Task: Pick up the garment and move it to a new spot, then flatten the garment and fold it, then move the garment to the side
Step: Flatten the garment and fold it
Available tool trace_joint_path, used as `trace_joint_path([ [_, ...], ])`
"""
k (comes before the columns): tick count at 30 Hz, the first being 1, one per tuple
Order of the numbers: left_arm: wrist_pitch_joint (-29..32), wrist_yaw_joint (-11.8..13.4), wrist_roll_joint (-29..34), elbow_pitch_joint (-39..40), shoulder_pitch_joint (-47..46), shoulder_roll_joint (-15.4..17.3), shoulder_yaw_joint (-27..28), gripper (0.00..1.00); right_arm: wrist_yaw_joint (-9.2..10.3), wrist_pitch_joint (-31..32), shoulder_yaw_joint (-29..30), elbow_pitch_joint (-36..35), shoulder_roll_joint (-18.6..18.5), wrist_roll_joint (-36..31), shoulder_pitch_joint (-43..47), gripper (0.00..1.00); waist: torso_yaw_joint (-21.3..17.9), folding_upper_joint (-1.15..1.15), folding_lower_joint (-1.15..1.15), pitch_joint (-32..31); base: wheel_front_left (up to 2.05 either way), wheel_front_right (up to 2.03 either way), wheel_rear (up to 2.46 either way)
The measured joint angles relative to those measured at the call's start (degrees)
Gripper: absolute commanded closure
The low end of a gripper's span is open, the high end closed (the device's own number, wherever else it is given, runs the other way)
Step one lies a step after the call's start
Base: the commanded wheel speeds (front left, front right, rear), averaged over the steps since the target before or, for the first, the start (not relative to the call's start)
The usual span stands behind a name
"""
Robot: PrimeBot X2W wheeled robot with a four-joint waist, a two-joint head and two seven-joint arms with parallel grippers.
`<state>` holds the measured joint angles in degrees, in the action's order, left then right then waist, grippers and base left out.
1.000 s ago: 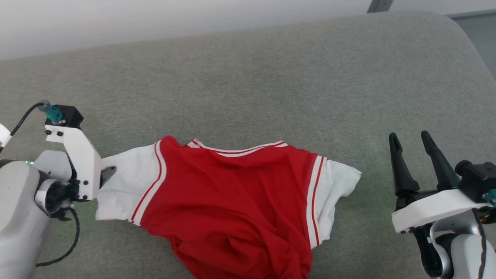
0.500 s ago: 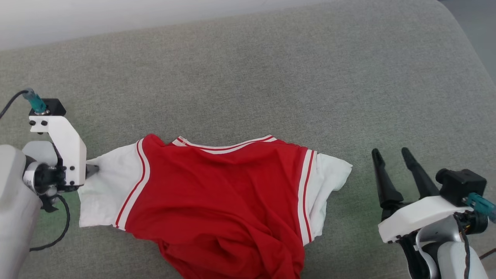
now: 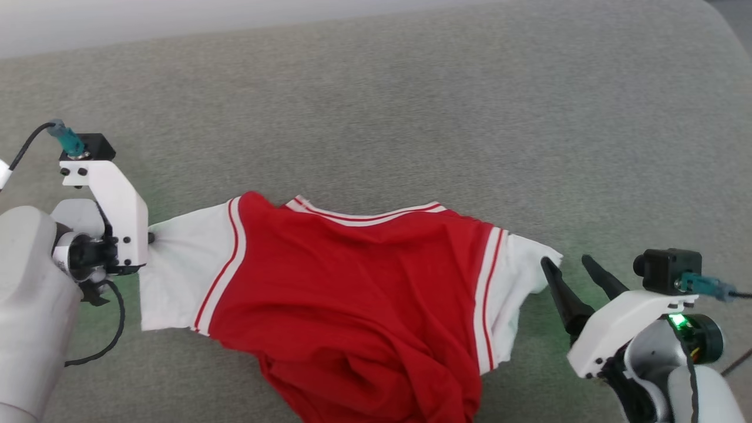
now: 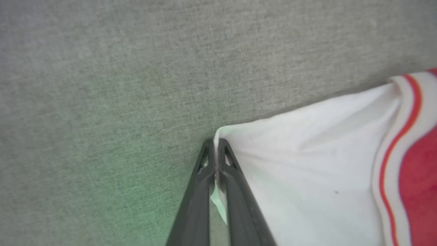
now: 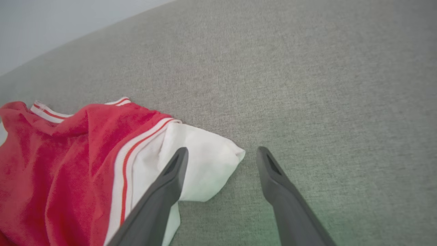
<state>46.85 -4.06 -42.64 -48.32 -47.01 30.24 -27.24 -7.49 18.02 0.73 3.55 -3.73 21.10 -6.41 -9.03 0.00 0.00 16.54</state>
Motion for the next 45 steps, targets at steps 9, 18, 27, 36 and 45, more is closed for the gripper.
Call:
trace_joint_path([
  [9,-1.9,-0.7,0.0,-0.4,-0.9,-2.3,-1.0,1.0,0.0,17.2,3.2,2.6,0.4,-2.5,-3.5,0.0,3.2,0.0,0.0,0.1,0.0,0.0,0.0],
  [18,-3.6,-1.3,0.1,-1.6,-2.0,-4.7,-2.4,1.0,0.03,28.4,3.2,9.4,-0.5,-2.5,-10.8,1.0,5.5,0.0,0.0,-0.4,0.0,0.0,0.0],
  [27,-6.0,-1.5,-0.1,-2.2,-5.8,-6.7,-2.2,1.0,0.0,32.4,2.4,5.9,-5.2,1.1,-19.0,1.0,7.4,0.0,0.0,-4.0,0.0,0.0,0.0],
  [36,-9.0,-0.5,1.4,-0.3,-12.7,-5.8,-2.2,1.0,0.0,28.4,-0.4,4.7,-11.0,4.1,-30.0,1.0,9.0,0.0,0.0,-7.9,0.0,0.0,0.0],
  [45,-13.2,1.9,2.3,0.9,-20.5,-5.0,-0.2,1.0,0.0,22.0,-3.6,9.3,-13.2,5.8,-41.1,1.0,9.3,0.0,0.0,-10.7,0.0,0.0,0.0],
])
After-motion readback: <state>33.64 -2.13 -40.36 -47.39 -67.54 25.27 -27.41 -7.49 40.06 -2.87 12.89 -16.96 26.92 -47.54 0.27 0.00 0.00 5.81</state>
